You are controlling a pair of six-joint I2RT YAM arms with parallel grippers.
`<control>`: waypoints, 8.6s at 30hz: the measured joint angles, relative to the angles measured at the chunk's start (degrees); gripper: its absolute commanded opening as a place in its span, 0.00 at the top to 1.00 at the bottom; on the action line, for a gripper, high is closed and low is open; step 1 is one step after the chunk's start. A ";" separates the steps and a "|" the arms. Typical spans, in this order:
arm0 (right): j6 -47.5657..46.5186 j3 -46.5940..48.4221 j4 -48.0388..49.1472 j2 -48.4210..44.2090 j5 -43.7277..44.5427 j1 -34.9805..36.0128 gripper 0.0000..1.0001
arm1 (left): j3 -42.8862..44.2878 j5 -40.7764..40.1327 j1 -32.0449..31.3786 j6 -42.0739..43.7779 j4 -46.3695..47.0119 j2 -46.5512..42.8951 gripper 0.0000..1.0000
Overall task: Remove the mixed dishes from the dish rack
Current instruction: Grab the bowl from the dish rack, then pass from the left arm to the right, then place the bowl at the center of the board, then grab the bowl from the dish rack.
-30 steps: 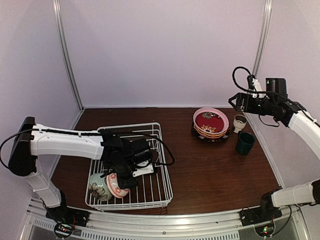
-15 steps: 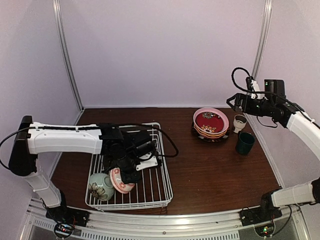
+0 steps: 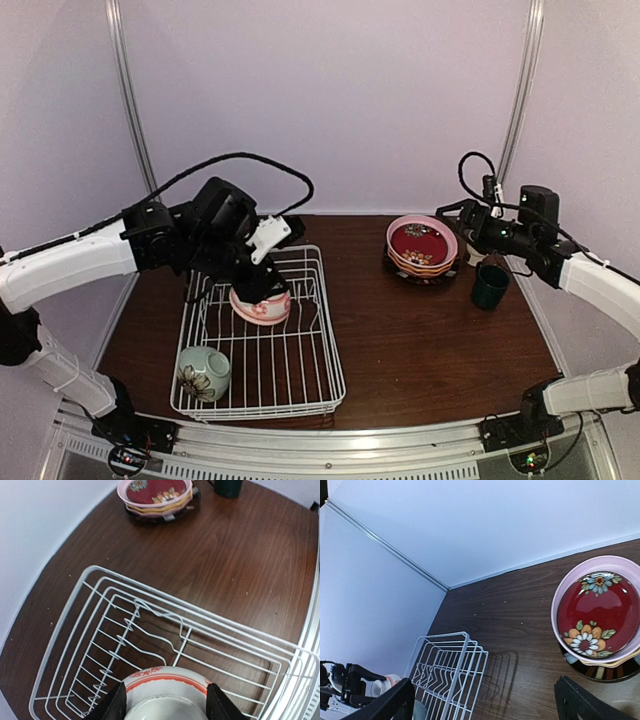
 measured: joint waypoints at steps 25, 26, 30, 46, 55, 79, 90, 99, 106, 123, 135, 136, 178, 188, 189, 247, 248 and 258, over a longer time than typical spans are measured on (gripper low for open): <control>41.22 2.38 59.34 26.03 -4.96 31.36 0.20 | -1.92 1.90 3.89 -6.67 30.47 -10.86 0.71; 42.40 2.86 61.05 27.08 -5.09 31.89 0.20 | -2.19 2.08 3.89 -6.75 31.06 -10.93 0.71; 44.74 4.85 64.46 28.59 -5.57 33.68 0.22 | -3.30 2.82 3.89 -7.15 32.76 -11.08 0.71; 47.50 10.16 69.51 32.70 -5.73 36.81 0.36 | -6.23 5.90 4.11 -8.83 37.62 -12.68 0.72; 52.06 13.07 73.02 35.17 -5.51 38.29 0.64 | -8.20 7.37 4.11 -9.42 41.33 -12.90 0.71; 56.28 15.91 73.90 36.00 -6.03 38.51 1.00 | -11.17 9.16 4.11 -11.93 47.50 -15.26 0.03; 46.56 11.52 60.76 29.33 -7.82 34.91 1.00 | -11.50 5.77 4.11 -11.96 45.64 -17.25 0.03; 11.04 18.80 6.34 14.32 -2.84 33.09 1.00 | -11.50 1.77 4.11 -11.98 39.36 -17.22 0.03; -10.51 26.43 -29.18 11.89 11.61 32.20 1.00 | -11.50 0.70 4.11 -11.98 36.61 -17.18 0.03; -26.53 28.35 -57.66 21.44 37.94 31.98 1.00 | -11.47 -0.70 4.11 -12.00 30.71 -14.58 0.03; -29.44 29.86 -59.91 35.04 47.84 31.98 0.97 | -11.50 -3.56 4.24 -13.97 27.10 -13.55 0.02; -29.57 29.79 -59.71 35.45 48.09 31.98 0.97 | -11.50 -3.67 4.28 -14.12 26.95 -13.57 0.03; -30.71 30.03 -52.63 36.54 46.47 30.69 0.00 | -12.96 -1.92 5.14 -25.55 2.14 -16.83 0.03; -30.71 31.63 -52.02 31.74 45.05 30.69 0.00 | -16.06 2.47 4.79 -25.33 -11.08 -21.38 0.03; -30.69 31.63 -51.82 31.34 44.78 30.67 0.00 | -16.44 2.27 4.44 -25.27 -12.02 -21.22 0.03; -29.90 25.62 -45.18 24.26 33.14 26.21 0.00 | -8.90 -17.70 -13.44 -24.13 -31.78 10.60 0.30; -29.90 25.59 -45.18 24.26 33.11 26.18 0.00 | -8.90 -17.84 -13.44 -24.22 -31.89 10.64 0.29; -29.90 25.57 -45.16 24.26 32.96 25.99 0.00 | -8.13 -18.18 -13.46 -25.33 -33.81 10.93 0.37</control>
